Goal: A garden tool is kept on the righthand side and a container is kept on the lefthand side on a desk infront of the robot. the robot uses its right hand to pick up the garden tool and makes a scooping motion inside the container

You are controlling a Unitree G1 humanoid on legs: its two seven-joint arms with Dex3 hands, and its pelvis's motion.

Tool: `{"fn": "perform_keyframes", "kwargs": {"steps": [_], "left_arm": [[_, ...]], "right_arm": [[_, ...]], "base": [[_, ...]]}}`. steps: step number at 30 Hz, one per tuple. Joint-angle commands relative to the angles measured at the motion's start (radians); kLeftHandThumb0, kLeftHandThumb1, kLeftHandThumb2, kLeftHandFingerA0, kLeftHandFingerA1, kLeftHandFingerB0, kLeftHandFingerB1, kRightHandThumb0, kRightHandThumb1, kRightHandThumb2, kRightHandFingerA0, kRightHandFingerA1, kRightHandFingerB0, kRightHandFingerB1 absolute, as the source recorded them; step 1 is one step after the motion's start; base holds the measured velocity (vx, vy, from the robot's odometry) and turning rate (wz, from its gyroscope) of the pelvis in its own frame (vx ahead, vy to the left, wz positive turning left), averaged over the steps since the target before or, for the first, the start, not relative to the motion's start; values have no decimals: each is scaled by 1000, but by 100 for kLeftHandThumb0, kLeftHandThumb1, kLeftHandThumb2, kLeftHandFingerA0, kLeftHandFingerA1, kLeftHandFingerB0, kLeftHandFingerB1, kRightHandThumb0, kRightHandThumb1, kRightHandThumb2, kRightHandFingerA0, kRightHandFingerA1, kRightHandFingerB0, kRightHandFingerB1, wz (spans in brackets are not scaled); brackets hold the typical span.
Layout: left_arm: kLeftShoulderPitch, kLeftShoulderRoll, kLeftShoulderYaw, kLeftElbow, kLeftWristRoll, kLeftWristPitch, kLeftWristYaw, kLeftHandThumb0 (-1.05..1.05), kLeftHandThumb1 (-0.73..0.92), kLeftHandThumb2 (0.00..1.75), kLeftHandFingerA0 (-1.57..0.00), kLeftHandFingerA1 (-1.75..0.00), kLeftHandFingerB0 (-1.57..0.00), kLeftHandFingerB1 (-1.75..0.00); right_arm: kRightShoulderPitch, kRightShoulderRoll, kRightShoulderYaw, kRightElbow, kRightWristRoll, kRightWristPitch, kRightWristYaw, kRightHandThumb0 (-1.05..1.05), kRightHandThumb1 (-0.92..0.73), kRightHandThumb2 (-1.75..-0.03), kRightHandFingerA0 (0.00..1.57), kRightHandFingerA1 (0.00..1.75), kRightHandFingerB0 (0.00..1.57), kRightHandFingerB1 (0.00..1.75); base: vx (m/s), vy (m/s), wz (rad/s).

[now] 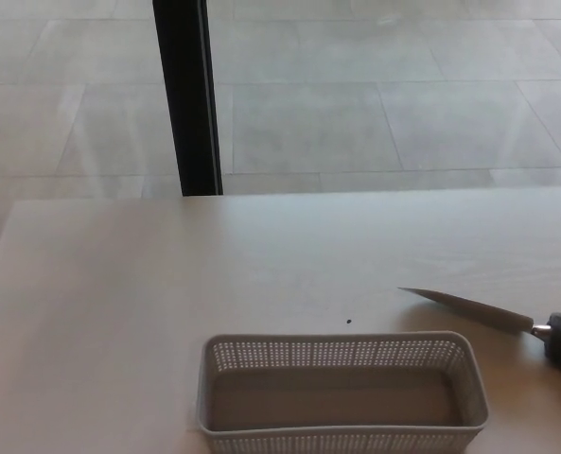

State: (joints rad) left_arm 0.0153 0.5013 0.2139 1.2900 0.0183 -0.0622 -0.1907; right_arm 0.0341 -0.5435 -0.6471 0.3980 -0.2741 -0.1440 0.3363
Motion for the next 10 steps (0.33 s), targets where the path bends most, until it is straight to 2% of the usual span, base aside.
{"fn": "perform_keyframes", "kwargs": {"steps": [1,4,5,6,7,8,9,10], "left_arm": [[11,1,-1,23,5,-9,38,-45,67,59,-65,-65,-58,-47],[11,-1,-3,25,8,-9,43,-45,67,59,-65,-65,-58,-47],[13,0,1,22,3,-10,36,-46,65,60,-63,-66,-57,-48],[17,-1,2,21,0,-4,35,-46,66,60,-68,-70,-60,-49],[20,0,-2,22,5,-4,37,-46,67,59,-66,-67,-60,-48],[24,0,1,23,3,-6,36,-45,67,59,-66,-67,-59,-49],[24,0,-1,22,4,-5,37,-46,67,60,-67,-70,-59,-49],[23,0,-4,21,7,-3,40,-46,67,60,-67,-70,-59,-49]], "right_arm": [[-5,245,-483,368,477,-33,-456,-39,-52,-109,18,69,1,55],[-15,249,-499,397,470,-45,-453,-39,-52,-109,18,69,1,55],[-15,256,-491,406,449,-30,-476,-76,-63,-95,23,86,5,58],[4,277,-482,447,443,-61,-454,-67,-79,-64,19,127,2,54],[13,291,-475,442,431,-48,-450,-70,-63,-97,30,87,1,49],[15,307,-478,442,429,-42,-456,-39,-55,-110,9,63,1,55],[20,317,-477,449,427,-44,-449,-73,-80,-60,2,116,0,49],[28,329,-474,459,424,-48,-438,-73,-80,-60,2,116,0,49]], "base": [[0,0,0],[0,0,0],[0,0,0],[0,0,0],[0,0,0],[0,0,0],[0,0,0],[0,0,0]]}}
